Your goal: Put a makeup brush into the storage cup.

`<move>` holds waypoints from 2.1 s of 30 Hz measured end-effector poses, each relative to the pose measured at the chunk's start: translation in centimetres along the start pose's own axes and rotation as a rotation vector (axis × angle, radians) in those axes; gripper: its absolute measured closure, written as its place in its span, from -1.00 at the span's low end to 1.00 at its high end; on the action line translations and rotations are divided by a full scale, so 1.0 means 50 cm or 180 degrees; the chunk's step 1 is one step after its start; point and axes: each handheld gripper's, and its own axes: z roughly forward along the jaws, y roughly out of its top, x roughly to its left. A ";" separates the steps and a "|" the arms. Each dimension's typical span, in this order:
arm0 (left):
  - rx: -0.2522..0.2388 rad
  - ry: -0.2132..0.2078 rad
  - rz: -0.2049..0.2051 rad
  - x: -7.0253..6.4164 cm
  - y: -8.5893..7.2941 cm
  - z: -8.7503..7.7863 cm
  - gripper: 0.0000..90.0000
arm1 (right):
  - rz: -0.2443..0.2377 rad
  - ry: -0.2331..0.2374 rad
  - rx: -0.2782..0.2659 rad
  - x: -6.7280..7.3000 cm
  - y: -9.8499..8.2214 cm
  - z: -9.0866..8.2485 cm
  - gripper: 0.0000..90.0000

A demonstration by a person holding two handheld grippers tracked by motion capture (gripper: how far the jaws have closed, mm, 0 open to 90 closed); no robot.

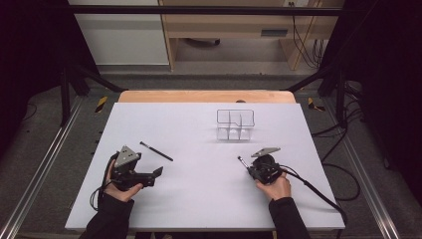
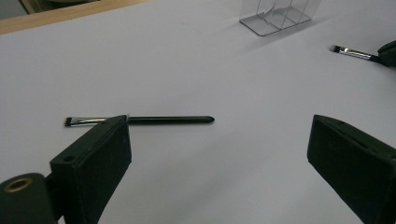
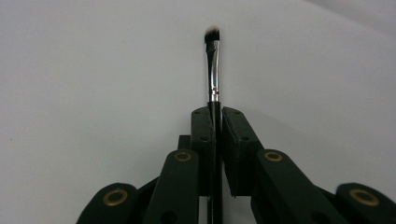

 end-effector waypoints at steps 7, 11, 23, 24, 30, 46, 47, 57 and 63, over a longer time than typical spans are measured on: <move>0.0038 -0.0003 0.0009 0.000 -0.001 0.004 -0.88 | -0.0042 -0.0054 -0.0018 -0.001 0.001 -0.009 0.55; 0.0046 -0.0002 0.0004 0.002 -0.002 0.005 -0.88 | 0.0019 -0.0011 -0.0079 -0.008 0.012 -0.038 0.41; 0.0083 0.0001 0.0024 0.001 -0.003 0.007 -0.88 | -0.0108 -0.0013 0.0363 -0.007 0.073 -0.065 0.13; 0.0088 0.0001 0.0024 0.001 -0.003 0.008 -0.89 | -0.0106 -0.0005 0.0423 -0.007 0.077 -0.063 0.11; 0.0093 0.0000 0.0029 0.001 -0.003 0.008 -0.89 | -0.0172 -0.0014 0.0724 -0.006 0.090 -0.043 0.01; 0.0103 -0.0009 0.0021 0.002 -0.004 0.009 -0.89 | -0.0226 -0.0021 0.1153 -0.006 0.098 0.015 0.27; 0.0103 -0.0009 0.0021 0.003 -0.003 0.009 -0.89 | -0.0241 -0.0020 0.1162 -0.006 0.098 0.018 0.30; 0.0132 -0.0005 0.0038 0.002 -0.004 0.011 -0.89 | -0.0288 0.0003 0.1264 -0.001 0.103 0.027 0.58; 0.0138 -0.0007 0.0037 0.001 -0.004 0.011 -0.89 | -0.0302 0.0024 0.1323 0.002 0.106 0.028 0.70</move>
